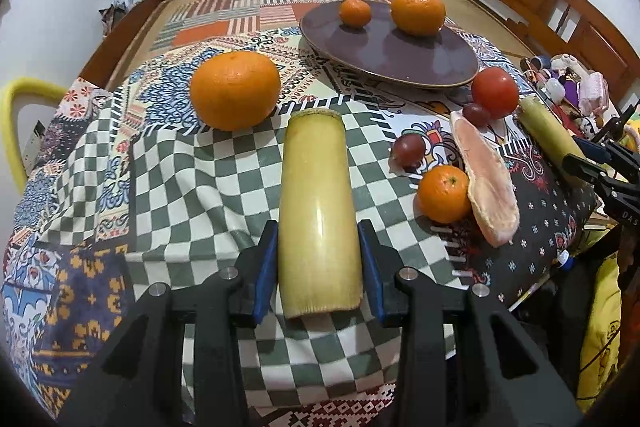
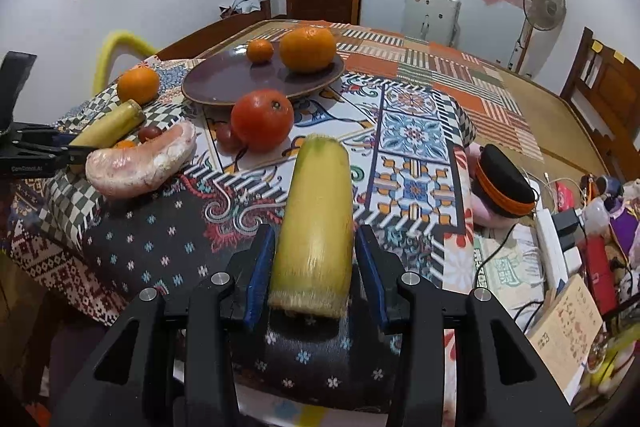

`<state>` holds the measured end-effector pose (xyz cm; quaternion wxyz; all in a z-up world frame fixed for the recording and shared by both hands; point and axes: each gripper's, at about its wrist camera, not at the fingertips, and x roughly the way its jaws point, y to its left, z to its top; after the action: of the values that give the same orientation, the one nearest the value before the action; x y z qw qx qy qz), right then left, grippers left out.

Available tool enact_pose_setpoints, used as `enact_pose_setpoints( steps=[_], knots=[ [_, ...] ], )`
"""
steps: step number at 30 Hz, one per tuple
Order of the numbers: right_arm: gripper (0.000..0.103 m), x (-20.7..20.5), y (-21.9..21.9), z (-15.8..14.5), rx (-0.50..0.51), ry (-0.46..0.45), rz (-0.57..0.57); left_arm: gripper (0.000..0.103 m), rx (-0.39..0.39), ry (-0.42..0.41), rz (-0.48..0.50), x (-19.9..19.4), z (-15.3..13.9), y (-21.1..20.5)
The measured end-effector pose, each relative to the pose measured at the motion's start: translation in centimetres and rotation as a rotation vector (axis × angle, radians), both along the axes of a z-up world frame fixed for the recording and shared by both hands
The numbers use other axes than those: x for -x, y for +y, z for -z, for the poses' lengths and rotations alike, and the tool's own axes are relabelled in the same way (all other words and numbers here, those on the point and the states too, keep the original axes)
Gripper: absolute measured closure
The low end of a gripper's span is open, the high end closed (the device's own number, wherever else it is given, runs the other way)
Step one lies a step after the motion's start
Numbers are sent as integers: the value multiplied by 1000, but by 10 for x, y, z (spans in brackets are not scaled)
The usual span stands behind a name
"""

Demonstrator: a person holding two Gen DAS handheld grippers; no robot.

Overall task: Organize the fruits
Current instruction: 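Grasp and lift a yellow cylinder with the left tool while the right tool lifts the other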

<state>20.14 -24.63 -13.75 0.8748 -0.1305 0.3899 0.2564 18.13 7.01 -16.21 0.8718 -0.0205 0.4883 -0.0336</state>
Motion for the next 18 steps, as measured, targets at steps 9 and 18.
enact_pose_setpoints(
  steps=[9,18],
  knots=[
    [60,-28,18,4,37,-6,-16,63,-35,9,39,-31,2,-5],
    [65,-41,24,10,1,33,-32,65,-31,-12,30,-52,4,-3]
  ],
)
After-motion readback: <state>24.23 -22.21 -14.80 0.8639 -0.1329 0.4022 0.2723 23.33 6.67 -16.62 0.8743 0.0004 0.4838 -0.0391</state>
